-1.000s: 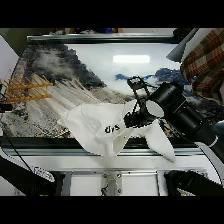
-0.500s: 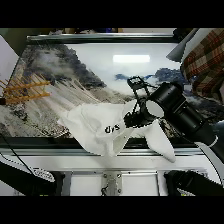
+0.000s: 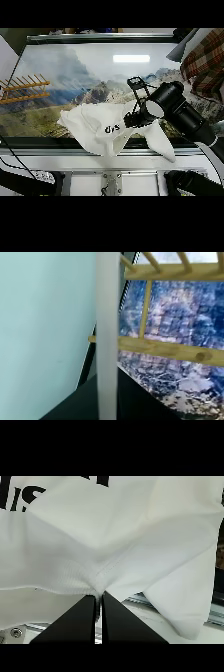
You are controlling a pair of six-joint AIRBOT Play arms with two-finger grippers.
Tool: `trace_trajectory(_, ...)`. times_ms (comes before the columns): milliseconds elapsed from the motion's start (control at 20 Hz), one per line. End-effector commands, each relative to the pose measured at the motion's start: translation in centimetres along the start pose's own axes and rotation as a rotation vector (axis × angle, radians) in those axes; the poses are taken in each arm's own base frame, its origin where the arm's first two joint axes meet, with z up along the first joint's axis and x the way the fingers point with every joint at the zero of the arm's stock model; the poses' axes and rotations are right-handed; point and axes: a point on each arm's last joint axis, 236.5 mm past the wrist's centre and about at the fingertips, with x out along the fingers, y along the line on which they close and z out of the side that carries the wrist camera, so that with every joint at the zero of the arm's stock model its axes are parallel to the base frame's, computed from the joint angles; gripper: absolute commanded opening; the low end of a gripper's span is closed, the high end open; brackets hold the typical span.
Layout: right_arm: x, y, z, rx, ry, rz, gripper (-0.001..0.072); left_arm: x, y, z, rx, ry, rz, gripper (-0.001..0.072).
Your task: Fold the clothes and pants, and hang the long-sleeved shirts on hangers.
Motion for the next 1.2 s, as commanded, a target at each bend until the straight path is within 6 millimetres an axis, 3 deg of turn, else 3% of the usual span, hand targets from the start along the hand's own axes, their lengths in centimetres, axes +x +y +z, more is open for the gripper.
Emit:
trace_trajectory(0, 0.0, 0.0, 0.0, -0.001, 0.001, 0.000, 0.0035, -3.9, -2.8, 4.6, 0.030, -0.106, -0.027, 0.0016)
trace_trajectory(100, 0.0, 0.0, 0.0, -0.001, 0.001, 0.000, 0.0035, -7.4, -6.6, 7.6, 0.016, -0.174, -0.117, 0.0017)
trace_trajectory(250, 0.1, 0.0, 0.0, -0.001, 0.002, -0.001, 0.0035, -14.4, -15.4, 9.4, 0.178, -0.215, -0.345, 0.0018)
trace_trajectory(400, 0.2, 0.1, 0.0, -0.001, 0.005, -0.001, 0.0035, -22.1, -23.5, 8.0, 0.452, -0.256, -0.629, 0.0018)
trace_trajectory(550, 0.2, 0.0, 0.0, -0.001, 0.005, -0.002, 0.0035, -29.2, -28.3, 4.5, 0.646, -0.285, -0.942, 0.0019)
trace_trajectory(650, 0.2, 0.0, 0.0, -0.001, 0.005, -0.002, 0.0035, -32.7, -29.6, 0.8, 0.765, -0.235, -1.138, 0.0020)
trace_trajectory(700, 0.2, 0.0, 0.0, -0.001, 0.005, -0.002, 0.0035, -33.1, -29.5, -0.5, 0.792, -0.190, -1.167, 0.0021)
trace_trajectory(950, 0.2, 0.1, 0.0, -0.001, 0.005, -0.001, 0.0035, -32.8, -29.4, -0.1, 0.784, -0.201, -1.156, 0.0021)
trace_trajectory(1150, 0.2, 0.0, 0.0, -0.001, 0.005, -0.002, 0.0035, -33.9, -29.2, -2.3, 1.051, -0.290, -1.224, 0.0020)
